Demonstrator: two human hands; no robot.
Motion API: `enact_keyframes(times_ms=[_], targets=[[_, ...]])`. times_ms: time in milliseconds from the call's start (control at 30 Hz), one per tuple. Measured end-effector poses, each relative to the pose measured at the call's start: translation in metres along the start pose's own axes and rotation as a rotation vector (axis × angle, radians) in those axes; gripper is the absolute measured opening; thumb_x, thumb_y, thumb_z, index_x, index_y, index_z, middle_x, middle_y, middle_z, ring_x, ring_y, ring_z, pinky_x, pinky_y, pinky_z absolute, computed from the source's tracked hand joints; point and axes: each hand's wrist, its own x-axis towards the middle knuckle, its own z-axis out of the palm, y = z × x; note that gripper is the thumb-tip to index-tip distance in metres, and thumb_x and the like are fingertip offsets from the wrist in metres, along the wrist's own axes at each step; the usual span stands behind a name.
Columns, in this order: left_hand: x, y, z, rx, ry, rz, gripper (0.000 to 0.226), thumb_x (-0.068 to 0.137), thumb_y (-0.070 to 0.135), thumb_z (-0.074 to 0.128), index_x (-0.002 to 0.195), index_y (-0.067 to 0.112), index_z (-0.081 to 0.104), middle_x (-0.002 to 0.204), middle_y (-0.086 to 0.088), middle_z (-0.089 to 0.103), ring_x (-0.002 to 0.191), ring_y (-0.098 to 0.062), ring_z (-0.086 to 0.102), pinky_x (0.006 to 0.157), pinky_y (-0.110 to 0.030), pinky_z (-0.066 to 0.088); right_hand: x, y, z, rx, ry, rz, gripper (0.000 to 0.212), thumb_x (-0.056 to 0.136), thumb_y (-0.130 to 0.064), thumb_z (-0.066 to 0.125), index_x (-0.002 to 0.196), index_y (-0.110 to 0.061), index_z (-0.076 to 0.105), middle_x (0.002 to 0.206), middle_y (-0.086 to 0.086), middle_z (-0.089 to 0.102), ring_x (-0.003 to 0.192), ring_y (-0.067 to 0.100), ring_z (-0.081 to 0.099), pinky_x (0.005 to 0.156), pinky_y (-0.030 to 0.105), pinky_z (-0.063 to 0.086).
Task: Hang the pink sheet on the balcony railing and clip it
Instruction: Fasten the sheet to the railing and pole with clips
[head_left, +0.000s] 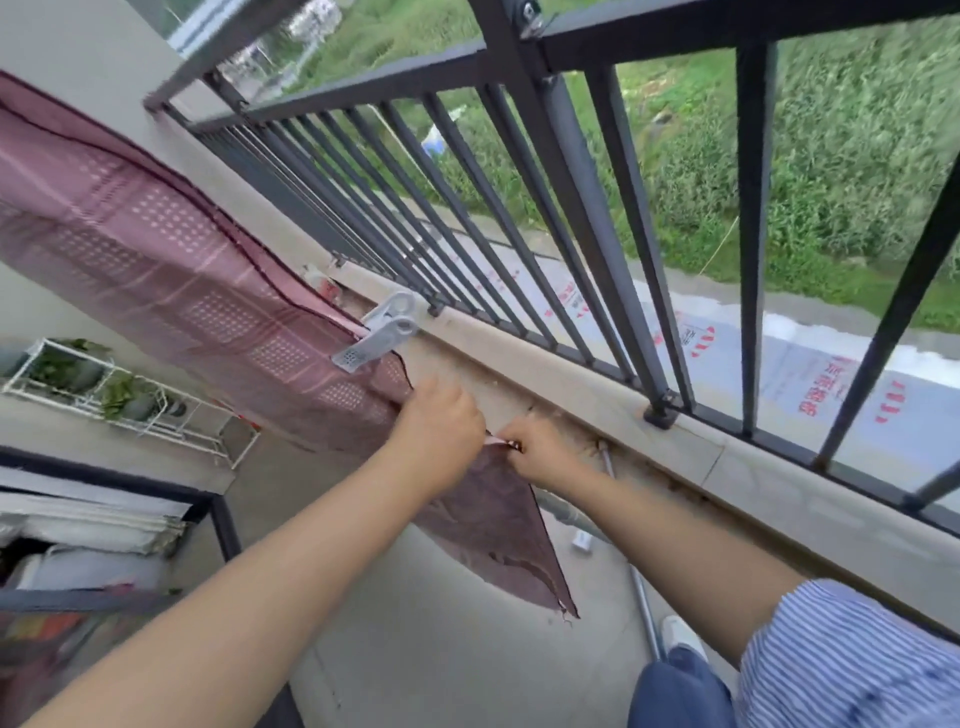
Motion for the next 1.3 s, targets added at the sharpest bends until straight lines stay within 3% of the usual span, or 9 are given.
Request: enact_keyframes(times_ms=[133,267,400,500,600,733,833,933,1300], targets=[[0.017,0.02,0.01,-0.044,-0.168,-0.008,0.032,0.092,0.01,0.029,0.117,0.004,0.048,0.122,-0.016,0.048,0.116,-0.03,0.04,0.099,-0.038,0.029,-0.01,0.011,-0.004,0.015,0.106,-0.025,0.046,0.068,-0.033,0.03,0.062,-0.001,0.063,0.077,0.026,0.066,0.075,0.031,0.061,0.059,0.028,0.034],[0.029,0.016,0.01,0.053,0.114,0.052,0.032,0.062,0.018,0.032,0.057,0.019,0.064,0.061,0.002,0.061,0.061,-0.017,0.06,0.061,-0.026,0.03,-0.013,0.019,-0.012,-0.026,0.184,-0.052,0.034,0.065,-0.014,0.039,0.078,0.001,0.067,0.083,0.022,0.068,0.084,0.032,0.064,0.072,0.036,0.048],[0.029,0.015,0.011,0.039,0.187,0.078,0.016,0.049,0.033,0.053,0.046,0.019,0.059,0.052,0.006,0.057,0.051,-0.013,0.058,0.047,-0.017,0.037,-0.009,0.021,-0.021,-0.019,0.064,-0.079,0.024,0.069,-0.01,0.049,0.082,-0.001,0.067,0.081,0.015,0.068,0.081,0.025,0.061,0.067,0.026,0.039],[0.03,0.013,0.013,-0.004,0.201,0.109,0.019,0.046,0.039,0.06,0.048,0.02,0.059,0.054,0.005,0.057,0.053,-0.013,0.058,0.046,-0.019,0.039,-0.011,0.027,-0.022,0.211,-0.153,-0.019,0.006,0.08,-0.014,0.063,0.082,-0.02,0.064,0.079,-0.002,0.065,0.069,-0.002,0.051,0.058,0.01,0.035],[0.027,0.008,0.015,-0.068,0.232,0.11,0.025,0.058,0.03,0.04,0.047,0.017,0.057,0.054,0.002,0.056,0.052,-0.017,0.057,0.052,-0.025,0.032,-0.009,0.035,-0.023,0.501,-0.208,0.195,0.03,0.087,0.003,0.041,0.111,-0.002,0.06,0.117,0.017,0.061,0.09,0.002,0.052,0.069,0.007,0.037],[0.022,0.004,0.017,-0.059,0.227,0.158,0.013,0.049,0.027,0.051,0.043,0.016,0.056,0.053,0.002,0.055,0.052,-0.018,0.059,0.05,-0.023,0.033,0.003,0.039,-0.014,0.251,-0.181,0.186,0.031,0.082,-0.004,0.056,0.113,-0.006,0.061,0.111,0.01,0.064,0.062,-0.005,0.054,0.051,-0.001,0.037],[0.015,0.005,0.02,-0.024,0.23,0.17,0.012,0.049,0.023,0.05,0.044,0.016,0.059,0.053,0.003,0.056,0.057,-0.018,0.062,0.047,-0.019,0.036,0.012,0.035,-0.001,0.021,-0.206,0.082,0.023,0.08,-0.013,0.062,0.1,-0.007,0.069,0.105,0.013,0.069,0.091,0.02,0.061,0.073,0.018,0.044],[0.009,0.005,0.026,-0.014,0.266,0.137,0.027,0.057,0.018,0.034,0.045,0.016,0.059,0.054,0.003,0.056,0.053,-0.018,0.06,0.055,-0.026,0.021,0.015,0.032,-0.003,-0.104,-0.131,0.058,0.022,0.084,-0.02,0.057,0.093,-0.006,0.071,0.098,0.016,0.07,0.094,0.03,0.061,0.081,0.036,0.047],[0.029,0.0,0.023,0.069,0.465,0.215,0.019,0.056,0.007,0.041,0.045,0.016,0.054,0.049,0.0,0.052,0.046,-0.02,0.053,0.055,-0.027,0.016,-0.029,0.037,0.004,0.076,-0.016,-0.019,0.062,0.068,-0.05,0.037,0.087,0.001,0.067,0.086,0.021,0.066,0.078,0.025,0.055,0.069,0.031,0.037]])
